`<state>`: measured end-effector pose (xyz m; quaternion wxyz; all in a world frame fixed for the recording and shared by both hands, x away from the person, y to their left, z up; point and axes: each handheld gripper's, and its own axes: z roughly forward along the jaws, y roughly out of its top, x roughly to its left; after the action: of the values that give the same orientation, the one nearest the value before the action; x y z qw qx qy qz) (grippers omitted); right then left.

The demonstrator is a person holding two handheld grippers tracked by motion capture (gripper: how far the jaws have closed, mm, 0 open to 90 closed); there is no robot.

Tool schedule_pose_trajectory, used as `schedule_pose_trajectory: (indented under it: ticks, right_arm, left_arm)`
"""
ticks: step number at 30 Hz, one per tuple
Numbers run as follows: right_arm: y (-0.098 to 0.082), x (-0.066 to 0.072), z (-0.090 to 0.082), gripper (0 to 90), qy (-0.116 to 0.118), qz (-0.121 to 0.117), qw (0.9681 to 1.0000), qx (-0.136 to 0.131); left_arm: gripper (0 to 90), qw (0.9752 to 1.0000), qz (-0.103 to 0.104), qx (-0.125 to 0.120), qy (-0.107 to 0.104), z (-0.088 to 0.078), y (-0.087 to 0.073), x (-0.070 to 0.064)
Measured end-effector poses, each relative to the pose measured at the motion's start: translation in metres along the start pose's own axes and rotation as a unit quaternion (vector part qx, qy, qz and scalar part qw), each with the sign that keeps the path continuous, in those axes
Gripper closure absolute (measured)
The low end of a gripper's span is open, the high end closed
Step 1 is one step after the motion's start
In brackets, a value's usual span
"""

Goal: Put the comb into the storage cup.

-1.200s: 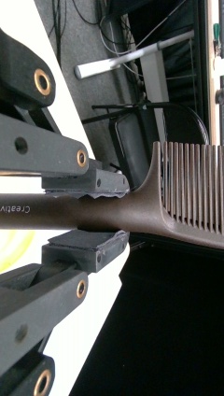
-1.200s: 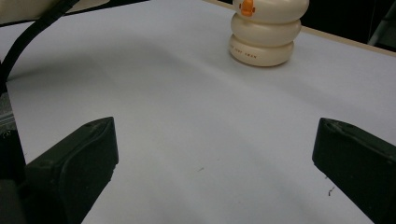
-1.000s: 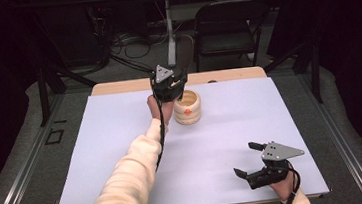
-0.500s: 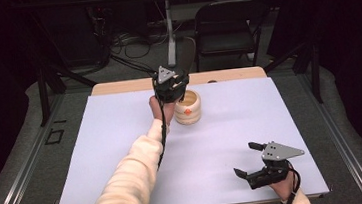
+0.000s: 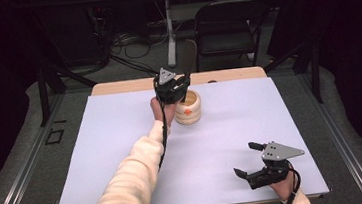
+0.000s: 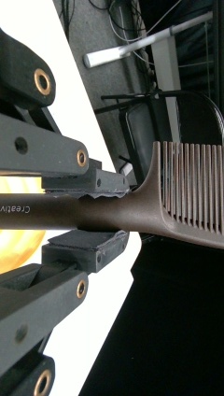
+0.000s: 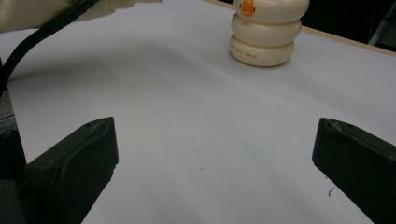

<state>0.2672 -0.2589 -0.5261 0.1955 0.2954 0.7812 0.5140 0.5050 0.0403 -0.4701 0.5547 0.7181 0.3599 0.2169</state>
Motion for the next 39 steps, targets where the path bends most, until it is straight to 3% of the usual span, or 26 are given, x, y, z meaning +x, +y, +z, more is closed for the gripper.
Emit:
schedule_pose_trajectory:
  ticks: [6, 39]
  right_arm:
    - [0.000, 0.000, 0.000, 0.0, 0.000, 0.002, 1.0000, 0.000]
    - [0.000, 0.000, 0.000, 0.0, 0.001, 0.002, 1.0000, 0.000]
  left_arm:
    - [71.8, 0.9999, -0.006, 0.009, -0.006, 0.002, -0.004, 0.001]
    - [71.7, 0.9983, 0.012, 0.054, -0.016, 0.008, -0.013, 0.000]
